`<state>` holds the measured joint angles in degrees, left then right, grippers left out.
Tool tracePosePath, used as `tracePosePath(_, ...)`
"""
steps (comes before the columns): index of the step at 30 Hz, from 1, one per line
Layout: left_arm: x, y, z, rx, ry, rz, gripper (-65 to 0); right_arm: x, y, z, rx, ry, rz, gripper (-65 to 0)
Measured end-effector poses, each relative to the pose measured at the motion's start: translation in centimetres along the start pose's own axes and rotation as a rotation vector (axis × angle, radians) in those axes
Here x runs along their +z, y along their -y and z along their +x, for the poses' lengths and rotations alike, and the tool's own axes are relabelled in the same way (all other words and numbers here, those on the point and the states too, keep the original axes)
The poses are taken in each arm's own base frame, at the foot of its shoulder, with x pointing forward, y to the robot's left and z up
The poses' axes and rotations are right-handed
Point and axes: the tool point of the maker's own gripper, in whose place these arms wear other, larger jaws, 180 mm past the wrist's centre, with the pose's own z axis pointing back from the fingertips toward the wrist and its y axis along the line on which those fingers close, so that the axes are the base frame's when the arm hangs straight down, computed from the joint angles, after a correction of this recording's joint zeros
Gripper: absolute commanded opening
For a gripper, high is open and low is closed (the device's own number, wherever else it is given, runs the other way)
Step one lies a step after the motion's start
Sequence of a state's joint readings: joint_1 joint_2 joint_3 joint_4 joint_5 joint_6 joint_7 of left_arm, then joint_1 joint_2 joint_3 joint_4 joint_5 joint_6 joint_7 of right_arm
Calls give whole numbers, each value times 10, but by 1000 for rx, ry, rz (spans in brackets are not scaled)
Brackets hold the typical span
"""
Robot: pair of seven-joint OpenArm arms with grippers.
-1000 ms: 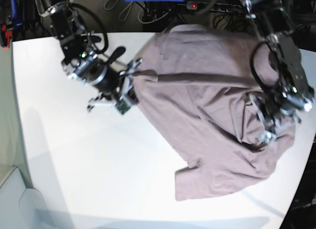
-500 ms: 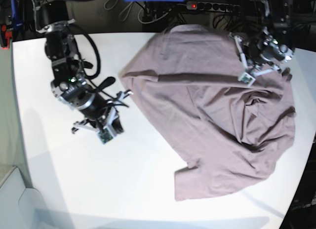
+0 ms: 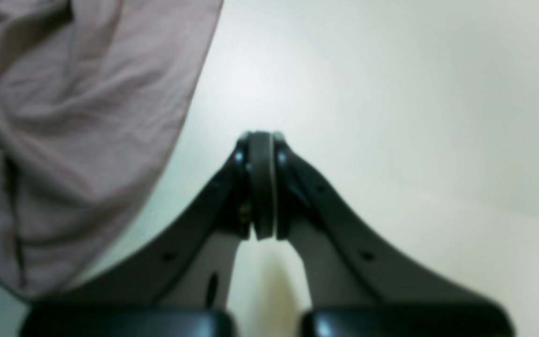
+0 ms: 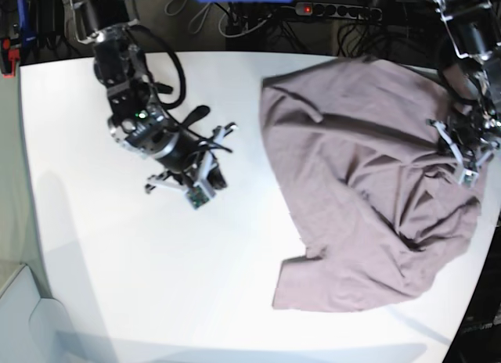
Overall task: Layout the t-shirt on the table in an organized manner, then fold the t-shirt properly
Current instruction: 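Grasp the shirt with both grippers and lift it to reposition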
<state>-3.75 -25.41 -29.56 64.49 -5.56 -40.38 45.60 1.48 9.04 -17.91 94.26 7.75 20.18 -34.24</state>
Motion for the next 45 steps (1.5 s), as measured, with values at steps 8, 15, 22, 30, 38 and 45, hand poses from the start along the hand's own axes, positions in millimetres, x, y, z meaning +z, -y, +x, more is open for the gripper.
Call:
tracePosePath(8, 21, -35, 71, -26, 84, 86, -646, -46, -29, 15, 66, -48, 98, -650)
tracePosePath(15, 79, -7, 117, -121, 179, 194, -646, -80, -30, 52, 61, -34, 118, -650)
tracePosePath(22, 100, 39, 77, -163, 128, 218, -646, -116, -39, 92, 28, 12, 150, -650)
tracePosePath(30, 93, 83, 8, -161, 21, 129, -646, -139, -78, 46, 11, -45, 232, -650)
tracePosePath(38, 85, 96, -13, -146, 35, 81, -646, -141, -112, 19, -23, -51, 292, -650)
tracePosePath(45, 67, 97, -28, -107, -16, 45, -646, -136, -111, 7, -55, -46, 295, -650)
